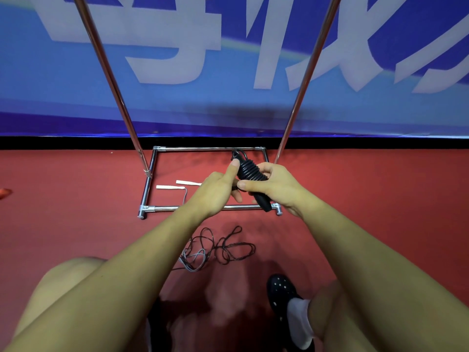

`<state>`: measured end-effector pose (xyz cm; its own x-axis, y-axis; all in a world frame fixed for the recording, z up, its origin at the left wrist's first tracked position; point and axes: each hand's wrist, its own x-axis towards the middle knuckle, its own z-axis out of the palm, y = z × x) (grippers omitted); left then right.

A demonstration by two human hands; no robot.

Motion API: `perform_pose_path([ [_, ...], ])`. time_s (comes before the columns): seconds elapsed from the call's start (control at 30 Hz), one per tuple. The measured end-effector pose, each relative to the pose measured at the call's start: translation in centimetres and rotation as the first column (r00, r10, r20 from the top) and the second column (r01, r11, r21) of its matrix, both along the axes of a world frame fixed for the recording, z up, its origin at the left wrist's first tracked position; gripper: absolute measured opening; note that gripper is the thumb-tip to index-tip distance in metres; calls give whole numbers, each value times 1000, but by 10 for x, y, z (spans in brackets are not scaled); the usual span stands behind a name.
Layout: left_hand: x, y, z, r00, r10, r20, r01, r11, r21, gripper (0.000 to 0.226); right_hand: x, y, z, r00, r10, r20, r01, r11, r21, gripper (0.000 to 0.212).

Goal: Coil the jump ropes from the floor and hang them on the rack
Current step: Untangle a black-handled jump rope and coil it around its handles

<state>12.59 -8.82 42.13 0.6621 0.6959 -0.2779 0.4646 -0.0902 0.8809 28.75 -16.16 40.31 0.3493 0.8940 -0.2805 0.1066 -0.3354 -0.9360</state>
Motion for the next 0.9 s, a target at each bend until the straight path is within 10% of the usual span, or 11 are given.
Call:
perform_pose_path([
  [0.2,-2,2,-1,1000,0,4,0,998,-62,71,-4,-2,3,992,69,102,-63,996,-63,53],
  [0.47,-5,5,-2,977,-40,210,85,974,-211,63,1,-12,12,821,211,-530,-248,969,0,42],
  [0.9,-12,13,-5,974,-198,-108,119,861,-495,84,11,-5,14,982,65,-178,-50,995,88,27],
])
